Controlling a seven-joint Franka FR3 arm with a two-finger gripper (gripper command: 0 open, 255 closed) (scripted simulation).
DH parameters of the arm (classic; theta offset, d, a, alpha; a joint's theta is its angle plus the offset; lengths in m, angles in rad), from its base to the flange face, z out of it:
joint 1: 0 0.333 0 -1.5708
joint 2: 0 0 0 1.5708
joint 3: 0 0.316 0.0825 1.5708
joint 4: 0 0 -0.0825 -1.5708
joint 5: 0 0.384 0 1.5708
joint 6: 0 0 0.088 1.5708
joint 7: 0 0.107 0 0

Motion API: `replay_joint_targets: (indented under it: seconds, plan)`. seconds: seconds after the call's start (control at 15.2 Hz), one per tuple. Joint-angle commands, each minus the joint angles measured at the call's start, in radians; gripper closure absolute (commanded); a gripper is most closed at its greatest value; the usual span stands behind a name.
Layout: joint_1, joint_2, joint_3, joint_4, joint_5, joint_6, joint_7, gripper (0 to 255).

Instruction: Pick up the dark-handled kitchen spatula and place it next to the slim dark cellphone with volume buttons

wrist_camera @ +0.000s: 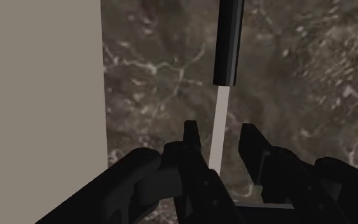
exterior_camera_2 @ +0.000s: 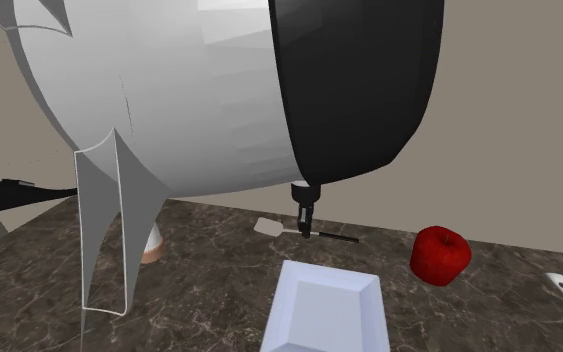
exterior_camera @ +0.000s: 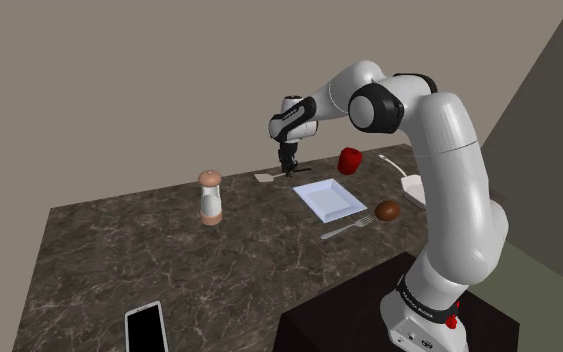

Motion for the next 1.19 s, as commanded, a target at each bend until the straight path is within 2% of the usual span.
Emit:
replay_joint_targets:
  seconds: [0.0, 0.46, 1.12]
  plan:
    - [0.000, 0.000, 0.000, 0.000, 0.000, 0.000, 0.000, 255]
    - [0.000, 0.000, 0.000, 0.000, 0.000, 0.000, 0.000, 255]
    - [0.011, -0.080, -0.016, 0.014, -0.020, -0.093, 0.007, 255]
